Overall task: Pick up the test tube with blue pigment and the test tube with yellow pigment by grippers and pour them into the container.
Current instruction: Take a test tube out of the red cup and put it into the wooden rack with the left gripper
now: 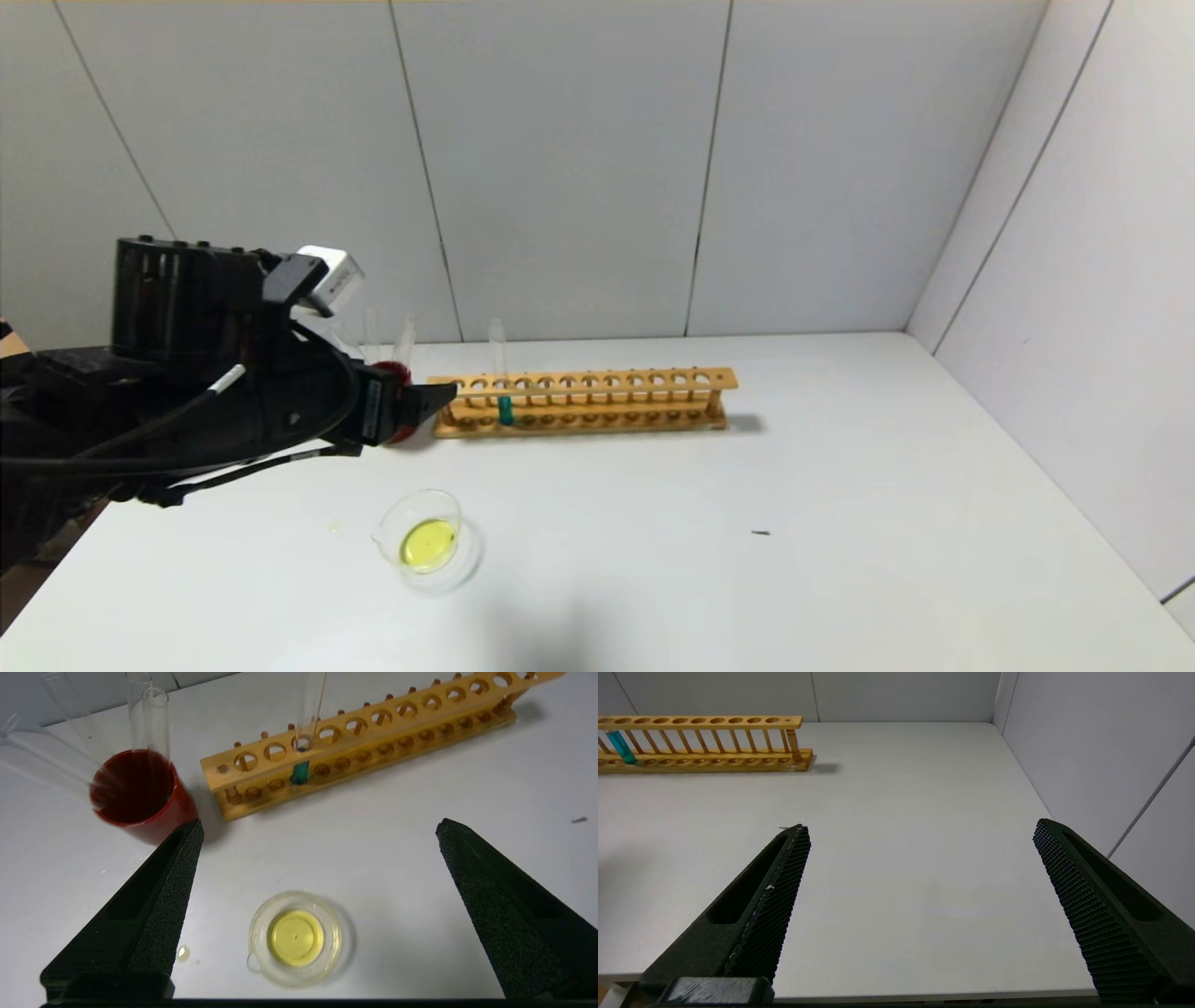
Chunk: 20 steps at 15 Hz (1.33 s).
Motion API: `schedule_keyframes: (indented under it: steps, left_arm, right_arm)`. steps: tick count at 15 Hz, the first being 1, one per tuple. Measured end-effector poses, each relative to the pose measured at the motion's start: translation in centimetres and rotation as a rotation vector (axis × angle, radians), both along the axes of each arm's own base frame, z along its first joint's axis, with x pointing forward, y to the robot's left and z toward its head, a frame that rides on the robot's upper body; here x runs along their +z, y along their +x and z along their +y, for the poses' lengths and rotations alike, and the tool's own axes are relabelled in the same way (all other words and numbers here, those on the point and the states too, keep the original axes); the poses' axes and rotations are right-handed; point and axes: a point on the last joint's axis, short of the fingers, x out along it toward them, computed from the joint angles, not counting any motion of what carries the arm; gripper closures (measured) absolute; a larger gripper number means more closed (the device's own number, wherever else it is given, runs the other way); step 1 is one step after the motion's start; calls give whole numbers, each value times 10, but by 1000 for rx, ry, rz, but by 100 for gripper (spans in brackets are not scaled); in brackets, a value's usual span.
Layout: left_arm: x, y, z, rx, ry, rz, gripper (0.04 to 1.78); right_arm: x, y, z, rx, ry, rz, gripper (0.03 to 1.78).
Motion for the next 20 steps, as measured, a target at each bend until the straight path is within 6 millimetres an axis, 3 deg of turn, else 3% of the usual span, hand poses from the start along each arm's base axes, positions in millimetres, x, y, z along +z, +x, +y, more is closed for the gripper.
schedule_keyframes:
  steps: [6, 14, 17, 20]
  left_arm:
    - [-28, 72, -26, 15, -70, -55, 7]
    - [-54, 131, -41, 34, -71, -52, 9]
    - [-60, 145, -45, 35, -72, -53, 32]
    - [-63, 149, -47, 32, -72, -54, 77]
  right_arm:
    - [0, 0, 0, 0, 0, 0, 6]
    - [0, 0, 0, 0, 0, 0, 6]
    - [0, 0, 0, 0, 0, 0, 6]
    - [0, 0, 0, 0, 0, 0, 6]
